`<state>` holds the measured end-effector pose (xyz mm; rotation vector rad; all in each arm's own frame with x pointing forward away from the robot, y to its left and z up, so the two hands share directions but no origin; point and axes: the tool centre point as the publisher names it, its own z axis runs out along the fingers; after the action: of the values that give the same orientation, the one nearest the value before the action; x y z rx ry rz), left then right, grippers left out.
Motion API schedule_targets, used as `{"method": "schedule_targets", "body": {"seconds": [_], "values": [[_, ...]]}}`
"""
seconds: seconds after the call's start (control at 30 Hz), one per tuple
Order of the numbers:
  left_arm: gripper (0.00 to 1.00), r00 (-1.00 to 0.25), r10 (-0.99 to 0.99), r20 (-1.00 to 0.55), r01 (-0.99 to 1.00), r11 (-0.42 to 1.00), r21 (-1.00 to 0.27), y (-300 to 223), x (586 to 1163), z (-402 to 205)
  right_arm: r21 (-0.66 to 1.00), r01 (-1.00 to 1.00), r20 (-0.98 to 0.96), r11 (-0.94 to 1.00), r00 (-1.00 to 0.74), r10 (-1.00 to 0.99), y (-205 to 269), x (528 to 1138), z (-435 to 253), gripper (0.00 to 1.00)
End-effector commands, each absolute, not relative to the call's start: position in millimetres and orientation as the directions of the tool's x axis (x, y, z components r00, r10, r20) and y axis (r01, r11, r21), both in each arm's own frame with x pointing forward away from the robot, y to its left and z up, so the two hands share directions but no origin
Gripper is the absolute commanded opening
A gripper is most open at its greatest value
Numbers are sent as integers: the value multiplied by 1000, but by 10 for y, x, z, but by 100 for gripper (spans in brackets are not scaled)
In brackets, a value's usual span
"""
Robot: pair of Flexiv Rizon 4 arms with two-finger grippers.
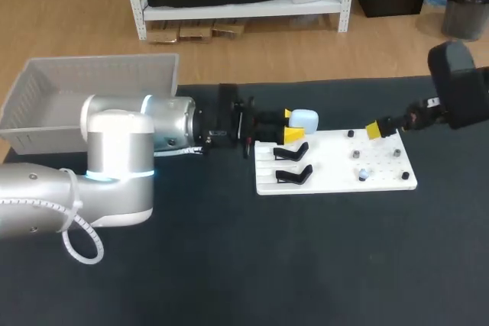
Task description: Pick up each earbud case from the left stands, insert the matching earbuds, close the lid, and place the case in the box.
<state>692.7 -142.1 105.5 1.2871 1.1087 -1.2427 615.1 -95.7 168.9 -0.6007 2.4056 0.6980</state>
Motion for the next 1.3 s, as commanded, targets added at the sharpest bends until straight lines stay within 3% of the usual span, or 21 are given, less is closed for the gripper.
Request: {"method": "schedule_targets", "body": {"seconds": [0.03,1.3], "values": [[0,57,-37,-998,994,-96,60,-1462,6965,998,336,-544,-613,769,-746,-260,-863,6163,1670,100],[0,61,-52,-997,995,-75,65,-1468,6954,972,294,-580,-609,760,-726,-319,-44,6534,1341,100]]}}
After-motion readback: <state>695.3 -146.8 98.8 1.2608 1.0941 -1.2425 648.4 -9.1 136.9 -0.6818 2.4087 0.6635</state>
